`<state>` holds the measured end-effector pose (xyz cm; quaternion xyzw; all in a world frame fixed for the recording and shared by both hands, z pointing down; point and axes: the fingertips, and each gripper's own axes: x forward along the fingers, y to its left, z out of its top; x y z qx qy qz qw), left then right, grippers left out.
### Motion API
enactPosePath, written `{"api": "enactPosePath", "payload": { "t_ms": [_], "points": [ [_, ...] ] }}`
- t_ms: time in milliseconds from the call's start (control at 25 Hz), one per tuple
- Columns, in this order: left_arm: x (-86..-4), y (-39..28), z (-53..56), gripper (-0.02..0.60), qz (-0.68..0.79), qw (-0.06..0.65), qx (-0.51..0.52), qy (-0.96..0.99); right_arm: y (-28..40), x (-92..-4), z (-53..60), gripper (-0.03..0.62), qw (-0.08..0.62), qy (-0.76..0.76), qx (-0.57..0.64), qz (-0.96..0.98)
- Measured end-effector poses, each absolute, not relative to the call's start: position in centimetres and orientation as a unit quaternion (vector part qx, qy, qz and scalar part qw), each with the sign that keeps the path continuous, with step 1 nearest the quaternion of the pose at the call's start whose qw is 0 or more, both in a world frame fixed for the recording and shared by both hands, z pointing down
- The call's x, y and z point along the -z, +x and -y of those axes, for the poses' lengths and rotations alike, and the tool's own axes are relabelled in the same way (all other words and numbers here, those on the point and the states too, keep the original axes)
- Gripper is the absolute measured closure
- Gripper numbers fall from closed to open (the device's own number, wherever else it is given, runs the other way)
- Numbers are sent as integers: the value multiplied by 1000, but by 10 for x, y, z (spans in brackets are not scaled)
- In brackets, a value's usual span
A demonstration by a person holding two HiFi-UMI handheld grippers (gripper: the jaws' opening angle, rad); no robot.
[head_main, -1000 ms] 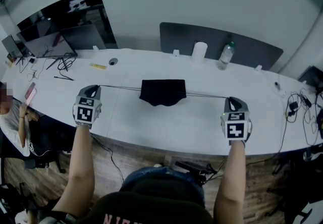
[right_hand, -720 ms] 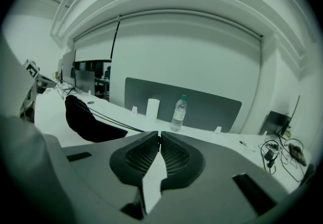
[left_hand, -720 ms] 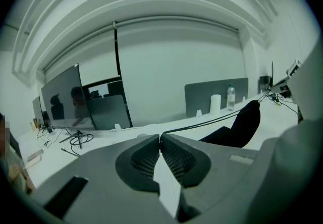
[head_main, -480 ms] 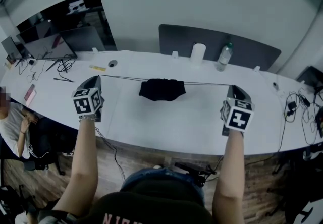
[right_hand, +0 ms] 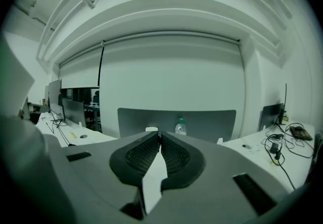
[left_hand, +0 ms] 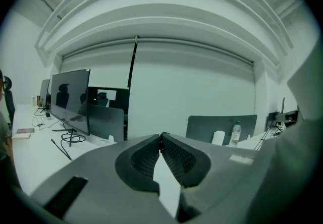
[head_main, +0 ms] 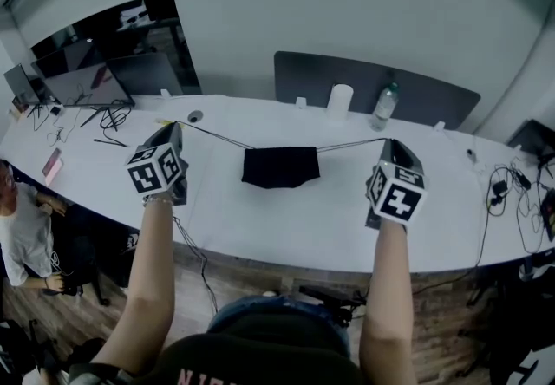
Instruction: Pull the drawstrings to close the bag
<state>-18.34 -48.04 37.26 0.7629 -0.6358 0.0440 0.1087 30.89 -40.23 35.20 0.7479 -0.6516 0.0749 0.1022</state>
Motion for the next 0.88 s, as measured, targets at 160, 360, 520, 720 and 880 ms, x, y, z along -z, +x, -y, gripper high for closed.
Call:
{"api": "enactPosePath", "payload": {
  "t_ms": [160,360,520,720,880],
  "points": [
    [-375,-168,477,566,623,105,-48,773,278,-362,404,583,131,728,-69,669],
    [-369,-146,466,566,603,86,-38,792,259,-357,404,583,121,716,-59,684],
    [-349,-127,456,566,589,51,0,807,245,-338,404,583,104,706,-17,700],
    [-319,-107,442,566,578,-23,21,816,221,-318,396,583,99,690,36,717],
    [-303,-95,436,566,567,-68,21,821,208,-307,392,583,98,682,69,722]
  ]
}}
